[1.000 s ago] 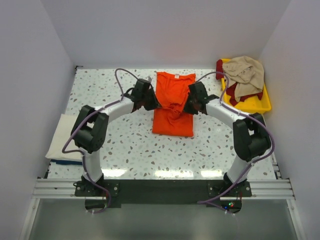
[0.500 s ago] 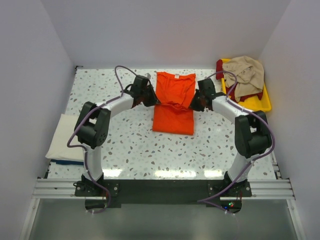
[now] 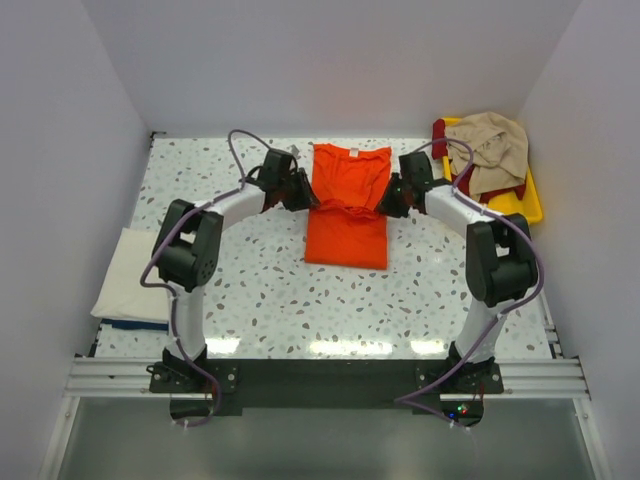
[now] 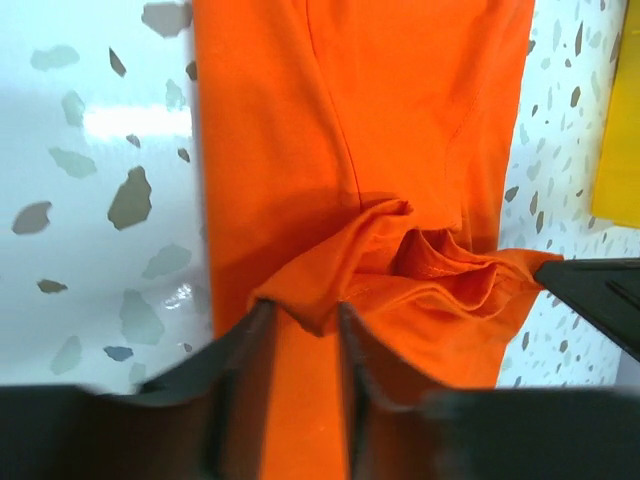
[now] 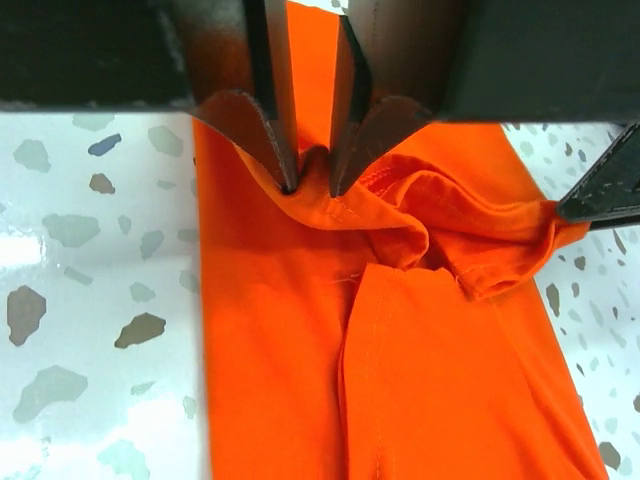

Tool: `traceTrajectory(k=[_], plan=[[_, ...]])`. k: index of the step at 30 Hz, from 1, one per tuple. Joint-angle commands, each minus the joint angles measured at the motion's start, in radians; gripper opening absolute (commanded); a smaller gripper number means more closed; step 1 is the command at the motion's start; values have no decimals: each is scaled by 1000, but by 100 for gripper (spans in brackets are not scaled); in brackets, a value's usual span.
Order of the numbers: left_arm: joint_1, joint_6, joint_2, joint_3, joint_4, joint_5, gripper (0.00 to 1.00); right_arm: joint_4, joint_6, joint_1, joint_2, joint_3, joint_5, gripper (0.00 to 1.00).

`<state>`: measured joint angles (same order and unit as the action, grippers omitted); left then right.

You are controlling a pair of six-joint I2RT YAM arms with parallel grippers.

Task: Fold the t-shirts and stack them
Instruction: Fold the tshirt

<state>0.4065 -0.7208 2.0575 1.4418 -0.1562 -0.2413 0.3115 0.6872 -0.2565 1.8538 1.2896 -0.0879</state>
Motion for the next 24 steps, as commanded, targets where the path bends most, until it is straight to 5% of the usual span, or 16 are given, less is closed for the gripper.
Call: traceTrajectory(k=[1, 4, 6, 10, 17, 24], plan=[[-31, 43, -40, 37, 47, -15, 44, -37, -38, 19, -4, 69, -41, 27], [-44, 58, -103, -17, 102, -18, 64, -19, -69, 19, -28, 85, -32, 39], [-41, 69, -122, -24, 101, -21, 64, -17, -89, 19, -54, 77, -26, 47], [-25, 58, -152, -63, 127, -47, 47, -34, -95, -10, -96, 28, -13, 53], [64, 44, -40, -6, 141, -110, 18, -55, -123, -105, -16, 36, -12, 33], [68, 43, 107, 109, 185, -156, 14, -9, -161, -121, 137, 169, -18, 25]])
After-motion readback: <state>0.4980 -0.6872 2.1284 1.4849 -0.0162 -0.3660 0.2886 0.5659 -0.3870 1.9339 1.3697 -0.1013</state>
